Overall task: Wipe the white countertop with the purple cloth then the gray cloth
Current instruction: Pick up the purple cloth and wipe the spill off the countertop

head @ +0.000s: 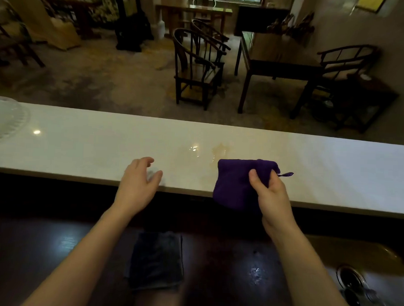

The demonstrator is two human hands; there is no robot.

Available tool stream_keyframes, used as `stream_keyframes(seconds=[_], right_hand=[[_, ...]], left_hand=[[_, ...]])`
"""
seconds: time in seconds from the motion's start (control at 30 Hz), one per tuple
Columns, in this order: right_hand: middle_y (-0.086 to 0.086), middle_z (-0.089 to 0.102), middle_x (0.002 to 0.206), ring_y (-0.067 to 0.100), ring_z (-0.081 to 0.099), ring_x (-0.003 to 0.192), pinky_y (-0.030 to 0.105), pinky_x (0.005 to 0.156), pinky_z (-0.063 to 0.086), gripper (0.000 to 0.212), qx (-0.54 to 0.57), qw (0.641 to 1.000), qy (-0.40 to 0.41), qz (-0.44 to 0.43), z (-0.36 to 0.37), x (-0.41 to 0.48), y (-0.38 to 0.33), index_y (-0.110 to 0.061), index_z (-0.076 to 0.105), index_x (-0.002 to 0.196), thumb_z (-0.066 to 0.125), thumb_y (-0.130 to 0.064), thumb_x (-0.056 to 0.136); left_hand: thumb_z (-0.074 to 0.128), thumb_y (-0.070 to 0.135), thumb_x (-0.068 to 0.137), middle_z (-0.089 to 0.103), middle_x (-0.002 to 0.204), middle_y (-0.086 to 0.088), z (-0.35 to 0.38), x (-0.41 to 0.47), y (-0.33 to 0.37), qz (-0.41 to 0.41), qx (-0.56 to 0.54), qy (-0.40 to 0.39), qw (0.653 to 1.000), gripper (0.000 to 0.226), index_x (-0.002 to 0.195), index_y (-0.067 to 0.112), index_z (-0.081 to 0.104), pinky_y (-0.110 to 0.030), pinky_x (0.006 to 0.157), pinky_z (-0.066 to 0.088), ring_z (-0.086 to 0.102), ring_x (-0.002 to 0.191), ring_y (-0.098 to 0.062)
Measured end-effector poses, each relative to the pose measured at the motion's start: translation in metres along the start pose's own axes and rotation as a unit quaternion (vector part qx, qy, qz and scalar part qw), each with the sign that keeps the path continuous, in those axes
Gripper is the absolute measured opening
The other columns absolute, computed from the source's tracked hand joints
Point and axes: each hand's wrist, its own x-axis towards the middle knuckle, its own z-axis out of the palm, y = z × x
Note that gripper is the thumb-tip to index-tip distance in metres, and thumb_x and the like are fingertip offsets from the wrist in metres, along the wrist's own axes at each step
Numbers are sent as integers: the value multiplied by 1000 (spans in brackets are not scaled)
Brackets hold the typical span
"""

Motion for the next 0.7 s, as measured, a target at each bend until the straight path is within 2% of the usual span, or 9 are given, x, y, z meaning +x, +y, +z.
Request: stream_keyframes(seconds=[0.1, 0.23, 0.33, 0.47, 0.53, 0.6, 0.7], right_hand=[[-11, 76, 108, 7, 72, 97, 32, 79, 60, 19, -37, 998, 42, -5, -9, 13, -11, -29, 64, 117, 61, -31, 98], [-6, 68, 117, 18, 64, 108, 46, 92, 56, 18, -160, 980, 108, -54, -25, 28, -27, -29, 56, 119, 56, -33, 101], [-4, 58, 115, 19, 57, 104, 44, 89, 53, 24, -326, 930, 116, -124, -29, 36, -26, -20, 50, 126, 52, -27, 103], [16, 62, 103, 37, 60, 94, 42, 75, 46, 15, -494, 859, 45, -126, -14, 43, -1, -4, 53, 112, 49, -16, 103], [23, 65, 99, 45, 59, 96, 49, 87, 47, 18, -565, 818, 6, -112, -2, 41, 20, -1, 54, 106, 48, -18, 102], [22, 68, 103, 45, 57, 108, 56, 111, 34, 21, -609, 783, 13, -124, 10, 40, 38, -2, 58, 109, 50, -19, 101], [15, 66, 114, 38, 53, 121, 57, 120, 18, 21, -605, 785, 28, -130, 29, 42, 51, -7, 60, 116, 49, -19, 102]], left_hand=[[59, 31, 93, 59, 129, -19, -3, 5, -22, -2, 88, -4, 996, 44, 129, 5, 57, -47, 102, 41, 52, 119, -36], [62, 30, 91, 60, 124, -19, 0, 4, -36, 36, 159, 1, 987, 36, 118, 6, 65, -50, 99, 44, 54, 116, -39], [62, 31, 92, 60, 125, -20, 2, 4, -37, 45, 178, 7, 983, 34, 116, 8, 66, -51, 98, 43, 54, 117, -39], [63, 29, 92, 60, 123, -19, 3, 3, -38, 57, 182, 13, 981, 30, 113, 8, 66, -50, 96, 43, 54, 116, -38], [63, 29, 92, 60, 124, -18, 2, 3, -39, 62, 179, 15, 982, 30, 114, 9, 65, -50, 96, 44, 54, 116, -37], [62, 31, 93, 59, 126, -16, 1, 3, -40, 65, 178, 12, 982, 31, 116, 10, 65, -49, 97, 43, 53, 118, -36], [61, 33, 93, 58, 128, -14, 1, 3, -41, 64, 177, 7, 982, 33, 118, 12, 64, -48, 99, 42, 53, 120, -34]])
